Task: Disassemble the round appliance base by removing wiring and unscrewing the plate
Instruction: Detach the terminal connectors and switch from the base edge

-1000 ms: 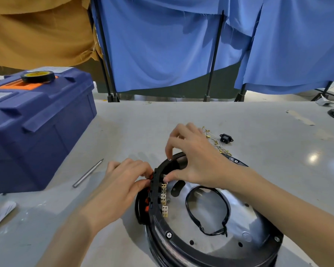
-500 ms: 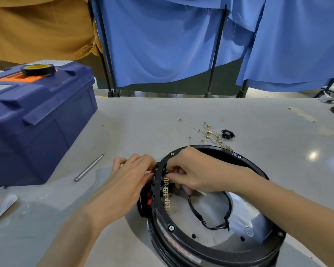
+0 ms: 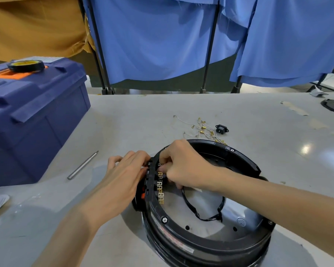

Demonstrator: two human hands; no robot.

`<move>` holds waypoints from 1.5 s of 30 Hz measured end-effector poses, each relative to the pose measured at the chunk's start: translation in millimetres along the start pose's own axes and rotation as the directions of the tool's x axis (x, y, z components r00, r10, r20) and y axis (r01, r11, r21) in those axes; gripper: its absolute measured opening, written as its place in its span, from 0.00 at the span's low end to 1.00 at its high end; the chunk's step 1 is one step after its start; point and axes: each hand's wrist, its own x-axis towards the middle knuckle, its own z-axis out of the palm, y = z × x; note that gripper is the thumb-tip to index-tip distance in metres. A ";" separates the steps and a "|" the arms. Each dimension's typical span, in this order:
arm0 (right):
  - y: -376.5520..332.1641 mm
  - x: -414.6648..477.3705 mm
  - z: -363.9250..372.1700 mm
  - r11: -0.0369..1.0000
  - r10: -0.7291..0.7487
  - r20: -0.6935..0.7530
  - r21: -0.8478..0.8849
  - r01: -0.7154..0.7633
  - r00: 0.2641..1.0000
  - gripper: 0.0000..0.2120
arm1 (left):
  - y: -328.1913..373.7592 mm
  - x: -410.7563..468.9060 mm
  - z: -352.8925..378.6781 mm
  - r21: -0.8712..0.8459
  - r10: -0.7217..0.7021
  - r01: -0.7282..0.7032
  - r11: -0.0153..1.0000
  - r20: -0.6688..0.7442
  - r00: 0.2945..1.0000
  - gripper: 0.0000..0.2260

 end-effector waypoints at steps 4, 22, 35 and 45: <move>0.7 0.8 -14.0 0.997 -0.071 0.092 -0.017 0.073 0.993 0.10 | 1.1 2.3 -1.5 0.057 0.017 -0.019 0.998 0.034 0.999 0.09; -6.3 -5.5 18.1 0.995 -0.050 -0.218 -0.096 0.030 0.975 0.09 | 11.6 3.9 2.3 0.076 -0.022 0.024 0.997 -0.020 1.000 0.15; -3.2 -2.6 15.0 0.998 -0.053 -0.157 -0.044 0.047 0.986 0.08 | 7.1 12.7 0.0 -0.017 -0.066 0.066 0.998 -0.016 0.998 0.13; -4.4 -0.3 -18.1 0.736 -0.335 -0.136 -0.656 0.169 0.932 0.19 | -1.4 2.4 -2.5 0.298 0.083 -0.082 0.951 0.011 0.997 0.10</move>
